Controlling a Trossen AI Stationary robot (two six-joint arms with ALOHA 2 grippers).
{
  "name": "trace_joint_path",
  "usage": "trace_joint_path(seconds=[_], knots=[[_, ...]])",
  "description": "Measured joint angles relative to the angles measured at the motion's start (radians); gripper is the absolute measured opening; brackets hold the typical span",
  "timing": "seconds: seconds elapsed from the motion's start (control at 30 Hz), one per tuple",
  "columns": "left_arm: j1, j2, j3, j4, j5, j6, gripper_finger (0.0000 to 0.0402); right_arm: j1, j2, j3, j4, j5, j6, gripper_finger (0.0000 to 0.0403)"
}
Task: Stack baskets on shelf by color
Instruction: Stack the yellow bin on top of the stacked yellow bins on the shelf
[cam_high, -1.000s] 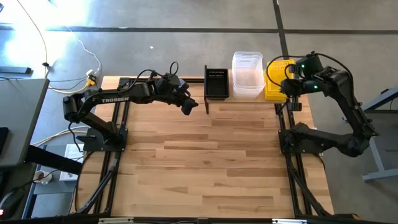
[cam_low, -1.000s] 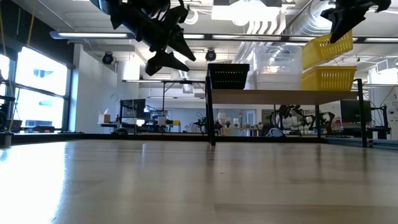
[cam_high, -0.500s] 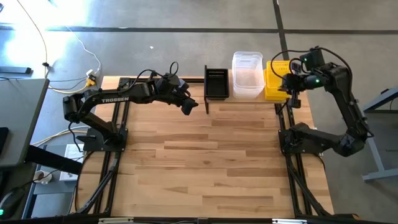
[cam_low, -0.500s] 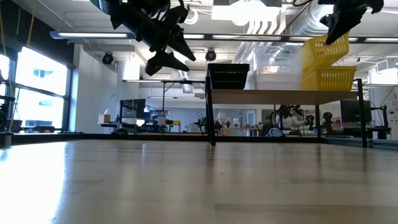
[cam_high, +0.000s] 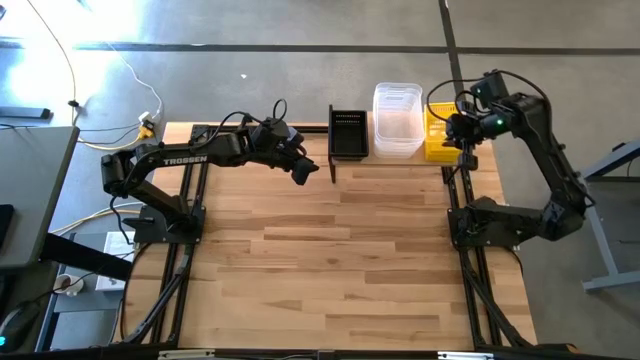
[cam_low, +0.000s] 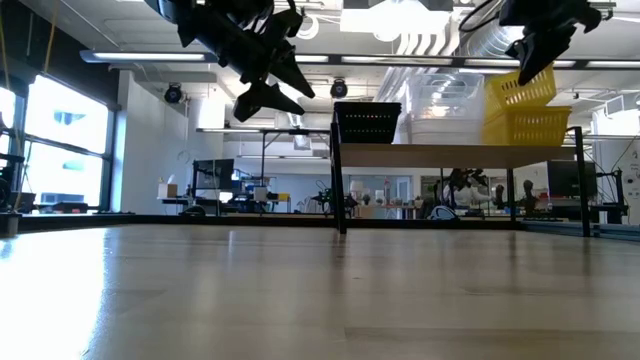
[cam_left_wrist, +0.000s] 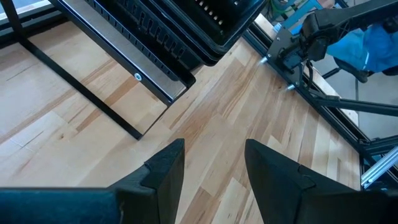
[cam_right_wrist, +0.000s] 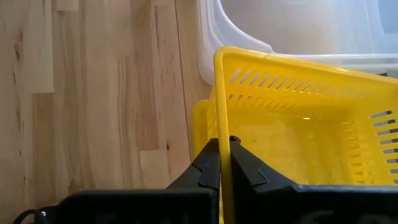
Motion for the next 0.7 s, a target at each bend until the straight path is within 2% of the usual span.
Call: trace_joint_path(seconds=[0.2, 0.43, 0.7], knots=[[0.0, 0.0, 0.0, 0.0, 0.0, 0.0, 0.0158, 0.0, 0.007, 0.0, -0.004, 0.006, 0.007, 0.0], [0.0, 0.0, 0.0, 0.0, 0.0, 0.0, 0.0158, 0.0, 0.007, 0.0, -0.016, 0.059, 0.011, 0.0], [0.0, 0.0, 0.0, 0.0, 0.002, 0.0, 0.0158, 0.0, 0.007, 0.0, 0.022, 0.052, 0.072, 0.0]])
